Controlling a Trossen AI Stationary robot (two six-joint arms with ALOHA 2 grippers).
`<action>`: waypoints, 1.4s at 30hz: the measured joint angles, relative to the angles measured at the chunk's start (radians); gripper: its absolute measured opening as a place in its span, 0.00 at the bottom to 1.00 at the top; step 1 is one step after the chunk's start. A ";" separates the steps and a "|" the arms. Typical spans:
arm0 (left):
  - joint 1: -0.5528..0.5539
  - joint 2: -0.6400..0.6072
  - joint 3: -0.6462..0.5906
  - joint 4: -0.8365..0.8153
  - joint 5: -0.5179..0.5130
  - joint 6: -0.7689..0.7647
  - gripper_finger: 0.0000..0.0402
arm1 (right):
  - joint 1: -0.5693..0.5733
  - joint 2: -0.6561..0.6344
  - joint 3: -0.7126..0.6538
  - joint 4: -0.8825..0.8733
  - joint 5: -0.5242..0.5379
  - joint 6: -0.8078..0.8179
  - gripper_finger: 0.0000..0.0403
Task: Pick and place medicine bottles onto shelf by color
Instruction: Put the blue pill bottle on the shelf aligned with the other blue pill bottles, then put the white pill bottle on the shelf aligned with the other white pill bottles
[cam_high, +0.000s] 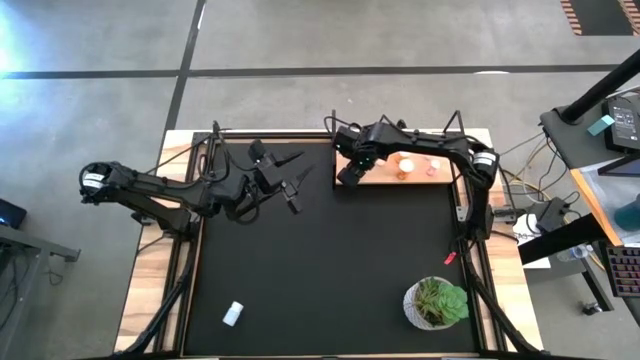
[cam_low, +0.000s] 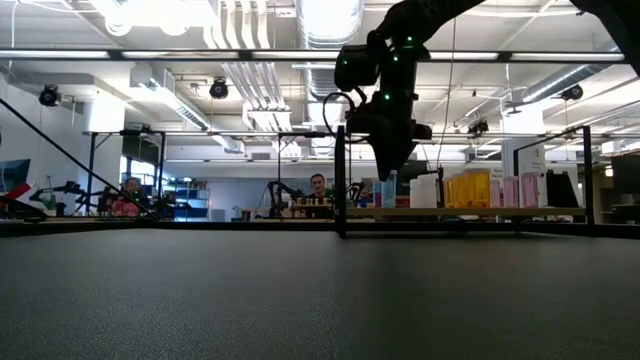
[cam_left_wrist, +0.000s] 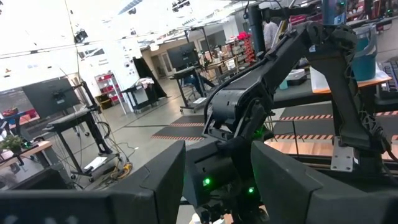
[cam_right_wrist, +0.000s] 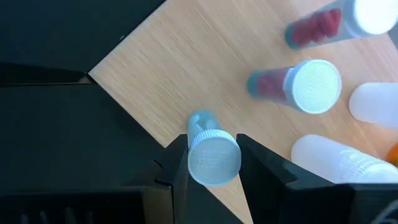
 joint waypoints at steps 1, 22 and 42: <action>0.000 0.000 0.000 0.000 0.000 0.000 0.42 | 0.000 0.002 0.000 0.001 0.000 -0.003 0.27; 0.000 0.000 0.000 0.000 0.000 0.000 0.42 | 0.000 0.004 0.000 -0.002 0.000 -0.064 0.34; 0.000 0.000 0.001 -0.001 0.000 -0.002 0.42 | 0.000 -0.143 0.019 -0.019 0.013 -0.077 0.52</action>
